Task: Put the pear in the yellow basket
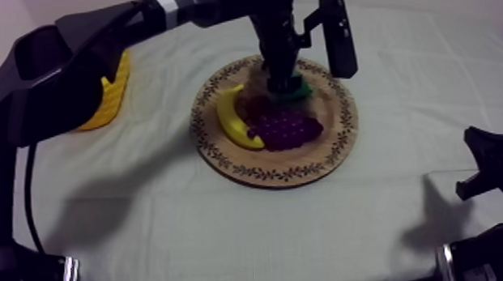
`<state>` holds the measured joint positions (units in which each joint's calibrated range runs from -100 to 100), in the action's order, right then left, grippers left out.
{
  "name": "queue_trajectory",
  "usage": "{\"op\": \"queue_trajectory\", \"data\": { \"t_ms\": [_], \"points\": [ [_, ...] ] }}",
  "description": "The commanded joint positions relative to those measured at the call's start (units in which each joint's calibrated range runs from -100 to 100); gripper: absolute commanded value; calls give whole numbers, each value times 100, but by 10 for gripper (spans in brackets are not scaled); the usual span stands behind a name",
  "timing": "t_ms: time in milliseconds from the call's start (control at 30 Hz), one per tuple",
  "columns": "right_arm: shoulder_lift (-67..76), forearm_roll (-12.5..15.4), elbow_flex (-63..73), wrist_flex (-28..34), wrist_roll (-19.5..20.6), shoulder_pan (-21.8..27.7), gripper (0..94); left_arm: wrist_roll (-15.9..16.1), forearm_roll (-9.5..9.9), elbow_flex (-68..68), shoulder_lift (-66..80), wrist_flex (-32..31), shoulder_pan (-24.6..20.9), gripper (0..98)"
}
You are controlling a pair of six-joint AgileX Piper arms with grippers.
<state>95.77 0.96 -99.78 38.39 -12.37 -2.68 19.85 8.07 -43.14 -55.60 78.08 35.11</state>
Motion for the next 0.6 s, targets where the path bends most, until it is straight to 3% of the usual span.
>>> {"op": "queue_trajectory", "data": {
  "t_ms": [0,300,567],
  "points": [
    [-2,-1,0,0,-1,0,3,7,-8,-14,-92,20,5,962],
    [-2,-1,0,0,-1,0,3,93,-50,-315,-430,162,-24,922],
    [-2,-1,0,0,-1,0,3,105,-70,-567,-635,230,-38,778]
  ]
}}
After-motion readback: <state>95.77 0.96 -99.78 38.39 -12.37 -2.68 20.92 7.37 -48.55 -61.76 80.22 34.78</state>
